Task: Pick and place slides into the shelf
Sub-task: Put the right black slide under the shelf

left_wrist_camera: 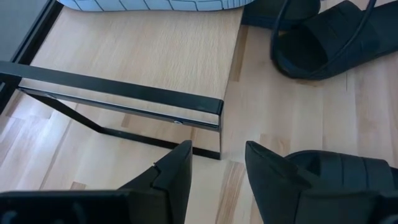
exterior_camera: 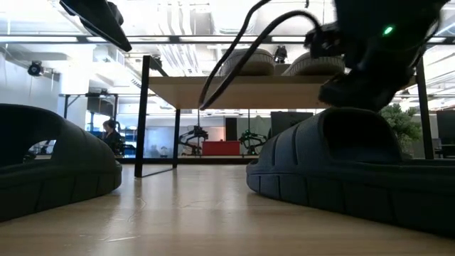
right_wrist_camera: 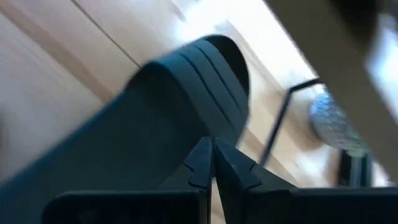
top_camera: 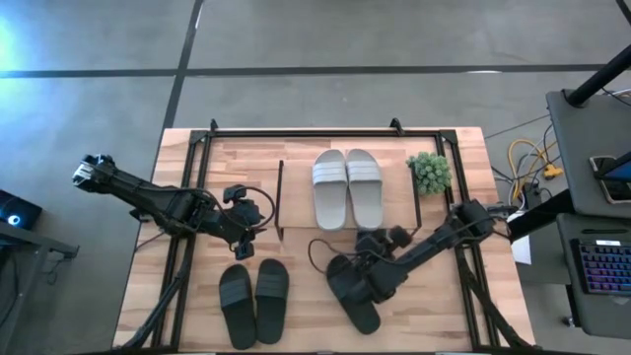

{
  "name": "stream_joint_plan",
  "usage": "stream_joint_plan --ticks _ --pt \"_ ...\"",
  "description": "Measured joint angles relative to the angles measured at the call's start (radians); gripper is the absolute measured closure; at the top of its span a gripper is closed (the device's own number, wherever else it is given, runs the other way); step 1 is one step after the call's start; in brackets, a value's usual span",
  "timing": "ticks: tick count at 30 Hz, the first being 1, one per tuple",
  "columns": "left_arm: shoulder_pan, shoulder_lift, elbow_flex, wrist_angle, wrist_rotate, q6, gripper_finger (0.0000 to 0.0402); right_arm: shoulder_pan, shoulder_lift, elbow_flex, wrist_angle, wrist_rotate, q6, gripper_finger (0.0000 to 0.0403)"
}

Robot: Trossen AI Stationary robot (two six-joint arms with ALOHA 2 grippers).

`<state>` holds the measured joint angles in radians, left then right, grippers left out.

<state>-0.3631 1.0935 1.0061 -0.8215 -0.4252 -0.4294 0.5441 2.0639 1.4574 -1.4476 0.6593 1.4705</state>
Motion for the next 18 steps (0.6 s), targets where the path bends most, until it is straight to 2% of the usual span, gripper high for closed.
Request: stream_joint_plan --ticks 4,11,13,16,18 --pt "0.0 0.0 0.0 0.0 0.0 0.0 0.0267 0.039 -0.013 0.021 -0.107 -0.016 0.072 0.0394" --pt "0.001 0.0 0.0 0.001 0.0 0.0 0.0267 0.101 -0.032 0.052 -0.119 -0.067 0.159 0.0394" --pt "0.001 0.0 0.0 0.0 0.0 -0.001 0.0267 0.126 -0.032 0.053 -0.114 -0.109 0.331 0.0394" --pt "0.001 0.0 0.0 0.0 -0.001 -0.003 0.0267 0.168 -0.032 0.051 -0.077 -0.174 0.695 0.0394" --pt "0.001 0.0 0.0 0.0 -0.008 -0.003 0.0267 0.181 -0.032 0.05 0.031 -0.202 0.766 0.0394"
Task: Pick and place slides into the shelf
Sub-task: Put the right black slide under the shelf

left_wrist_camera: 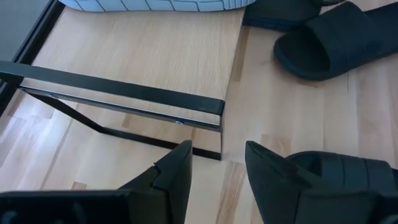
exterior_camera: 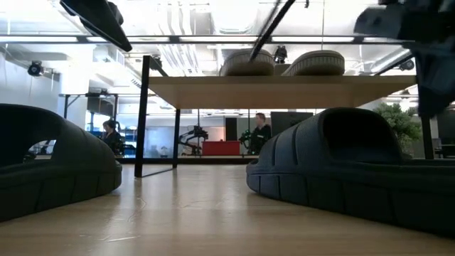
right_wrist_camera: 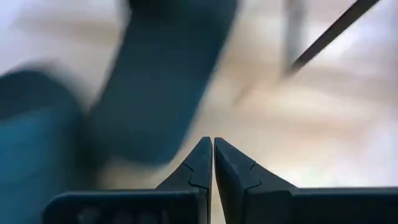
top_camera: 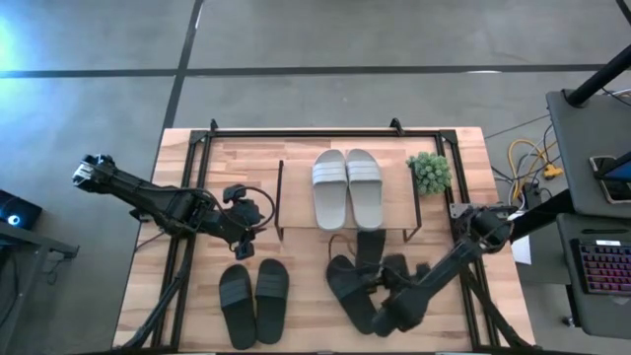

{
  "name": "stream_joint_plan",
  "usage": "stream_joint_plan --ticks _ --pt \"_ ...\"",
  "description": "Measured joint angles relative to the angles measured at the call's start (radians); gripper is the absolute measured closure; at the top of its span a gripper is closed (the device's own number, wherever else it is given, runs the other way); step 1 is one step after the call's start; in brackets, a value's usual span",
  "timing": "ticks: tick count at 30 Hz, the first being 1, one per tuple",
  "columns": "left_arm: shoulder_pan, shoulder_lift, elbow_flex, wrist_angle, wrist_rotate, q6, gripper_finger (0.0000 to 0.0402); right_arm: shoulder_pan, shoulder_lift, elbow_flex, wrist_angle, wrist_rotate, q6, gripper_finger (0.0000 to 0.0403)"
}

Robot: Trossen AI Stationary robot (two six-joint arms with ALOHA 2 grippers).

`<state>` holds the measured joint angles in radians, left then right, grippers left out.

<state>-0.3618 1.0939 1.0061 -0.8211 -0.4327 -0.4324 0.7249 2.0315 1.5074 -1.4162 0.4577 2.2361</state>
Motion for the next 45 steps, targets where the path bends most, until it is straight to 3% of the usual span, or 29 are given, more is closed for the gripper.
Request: stream_joint_plan --ticks 4,9,16,22,28,45 --pt "0.0 0.0 0.0 0.0 -0.031 0.002 0.0267 -0.016 0.0 0.002 0.212 0.045 -0.034 0.0394" --pt "0.0 0.0 0.0 -0.001 -0.04 0.002 0.0267 -0.047 0.006 -0.006 0.195 0.066 -0.025 0.0378" --pt "0.0 0.0 0.0 -0.009 -0.04 0.001 0.0267 -0.093 -0.003 -0.002 0.196 0.067 -0.024 0.0293" --pt "0.0 0.0 -0.002 -0.009 -0.04 0.002 0.0267 -0.156 -0.002 -0.002 0.369 0.057 -0.167 0.0239" --pt "0.0 0.0 -0.003 -0.01 -0.039 -0.005 0.0267 -0.215 -0.002 -0.006 0.359 0.055 -0.165 0.0238" --pt "0.0 0.0 -0.051 -0.009 -0.034 -0.009 0.0267 -0.239 -0.001 -0.091 0.354 -0.117 -0.141 0.0275"
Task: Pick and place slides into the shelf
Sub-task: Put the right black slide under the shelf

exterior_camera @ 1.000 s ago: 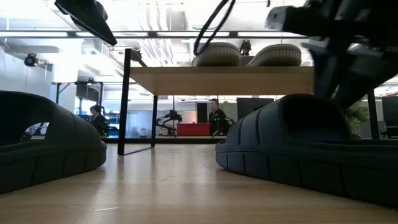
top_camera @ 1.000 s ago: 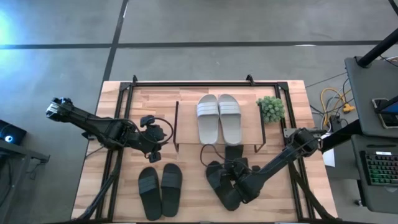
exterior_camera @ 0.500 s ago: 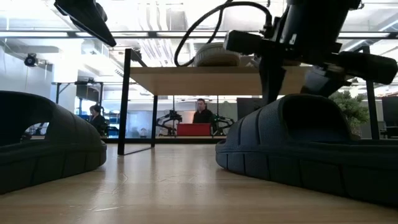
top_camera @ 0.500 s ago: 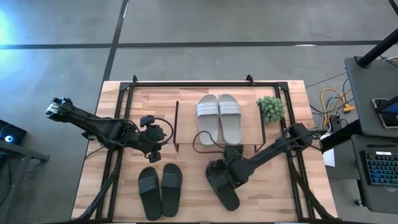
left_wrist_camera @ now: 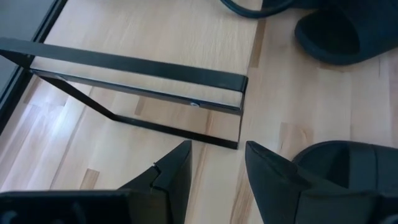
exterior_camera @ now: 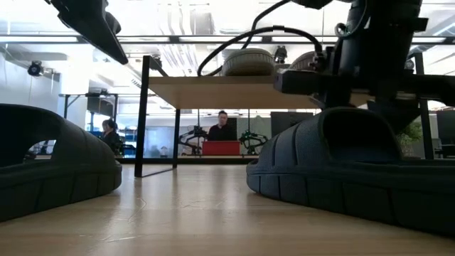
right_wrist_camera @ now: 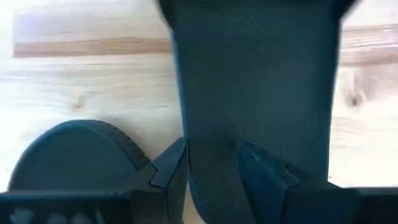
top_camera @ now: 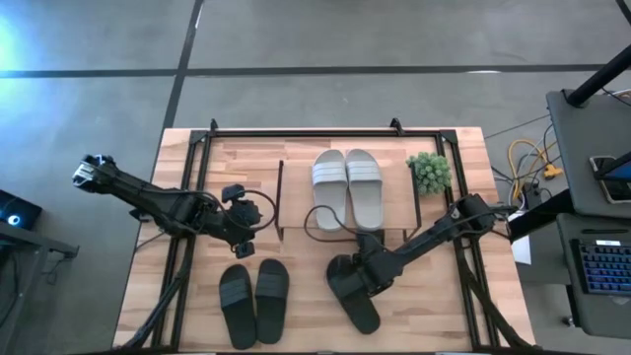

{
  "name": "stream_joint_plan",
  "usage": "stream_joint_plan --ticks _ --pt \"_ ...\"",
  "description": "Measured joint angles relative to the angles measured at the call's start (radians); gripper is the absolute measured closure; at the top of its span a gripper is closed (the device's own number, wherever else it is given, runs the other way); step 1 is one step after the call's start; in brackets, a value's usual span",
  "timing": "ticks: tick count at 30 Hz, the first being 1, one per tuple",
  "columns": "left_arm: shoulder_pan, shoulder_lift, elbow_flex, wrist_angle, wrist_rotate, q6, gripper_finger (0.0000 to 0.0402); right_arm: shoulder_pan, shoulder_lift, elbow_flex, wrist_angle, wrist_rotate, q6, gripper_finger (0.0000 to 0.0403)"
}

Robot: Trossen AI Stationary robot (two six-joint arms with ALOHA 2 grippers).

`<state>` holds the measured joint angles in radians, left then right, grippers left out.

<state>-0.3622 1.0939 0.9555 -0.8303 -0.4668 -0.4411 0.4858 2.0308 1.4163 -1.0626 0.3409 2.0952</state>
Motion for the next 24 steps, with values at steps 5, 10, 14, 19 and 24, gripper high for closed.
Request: stream_joint_plan --ticks 5,10,14,19,24 --pt "-0.001 0.0 -0.001 0.001 0.0 0.0 0.0267 0.014 -0.002 -0.015 -0.045 -0.032 0.046 0.0272" --pt "-0.001 0.0 -0.001 0.002 -0.001 0.001 0.0267 0.032 0.001 -0.002 -0.133 -0.018 0.07 0.0264" --pt "-0.001 0.0 -0.001 0.002 -0.002 0.001 0.0267 0.042 -0.014 0.044 -0.135 0.075 0.013 0.0259" --pt "-0.001 0.0 -0.001 0.003 -0.003 0.002 0.0267 0.077 -0.052 0.127 -0.16 0.219 -0.284 0.0259" --pt "0.0 0.0 -0.001 0.004 -0.003 0.002 0.0267 0.132 -0.066 0.155 -0.329 0.158 -0.256 0.0259"
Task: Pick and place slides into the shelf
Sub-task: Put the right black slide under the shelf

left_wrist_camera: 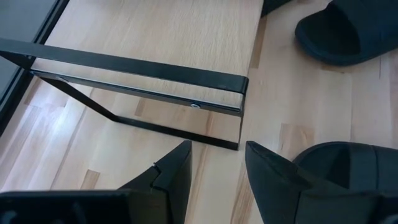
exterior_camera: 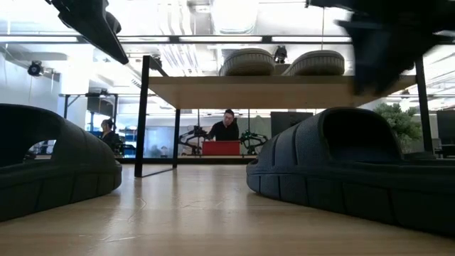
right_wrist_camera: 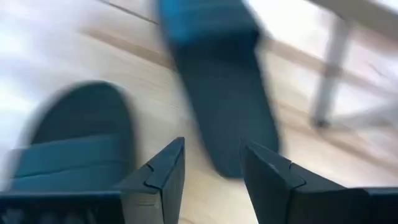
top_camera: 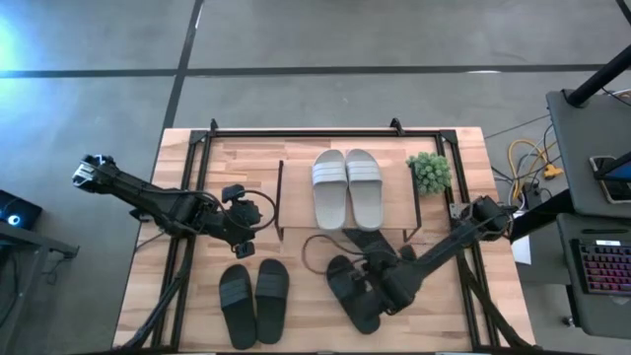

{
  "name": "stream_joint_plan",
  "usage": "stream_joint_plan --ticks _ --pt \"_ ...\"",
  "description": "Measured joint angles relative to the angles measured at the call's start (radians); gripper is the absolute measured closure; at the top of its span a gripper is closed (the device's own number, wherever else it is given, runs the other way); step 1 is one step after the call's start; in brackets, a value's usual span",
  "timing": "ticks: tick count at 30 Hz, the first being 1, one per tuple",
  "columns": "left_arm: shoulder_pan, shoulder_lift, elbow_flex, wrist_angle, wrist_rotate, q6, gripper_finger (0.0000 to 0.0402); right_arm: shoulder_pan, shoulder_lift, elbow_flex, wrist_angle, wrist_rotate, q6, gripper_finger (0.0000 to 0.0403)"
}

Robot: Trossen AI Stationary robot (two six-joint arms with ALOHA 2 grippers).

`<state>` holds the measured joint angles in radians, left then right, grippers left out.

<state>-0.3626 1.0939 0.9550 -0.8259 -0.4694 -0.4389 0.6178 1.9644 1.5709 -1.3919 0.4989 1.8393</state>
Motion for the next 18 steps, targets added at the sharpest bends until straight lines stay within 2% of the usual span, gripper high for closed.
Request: stream_joint_plan --ticks 2,5,7,10,15,18 --pt "0.0 0.0 0.0 0.0 0.0 0.0 0.0267 0.028 0.0 0.001 -0.056 -0.043 0.143 0.0259" --pt "0.001 0.0 0.0 0.001 0.0 0.0 0.0267 0.084 0.0 0.0 -0.045 -0.064 0.328 0.0265" --pt "0.001 0.0 0.0 0.001 0.0 0.0 0.0267 0.123 0.0 -0.008 -0.034 -0.129 0.455 0.0269" --pt "0.0 0.0 0.0 0.002 0.0 0.0 0.0267 0.157 0.008 -0.017 0.036 -0.206 0.48 0.0268" --pt "0.0 0.0 0.0 0.006 0.0 0.009 0.0267 0.153 0.029 -0.019 0.027 -0.086 0.461 0.0256" --pt "0.0 0.0 0.0 0.006 0.0 0.009 0.0267 0.126 0.044 -0.039 -0.027 -0.087 0.465 0.0258"
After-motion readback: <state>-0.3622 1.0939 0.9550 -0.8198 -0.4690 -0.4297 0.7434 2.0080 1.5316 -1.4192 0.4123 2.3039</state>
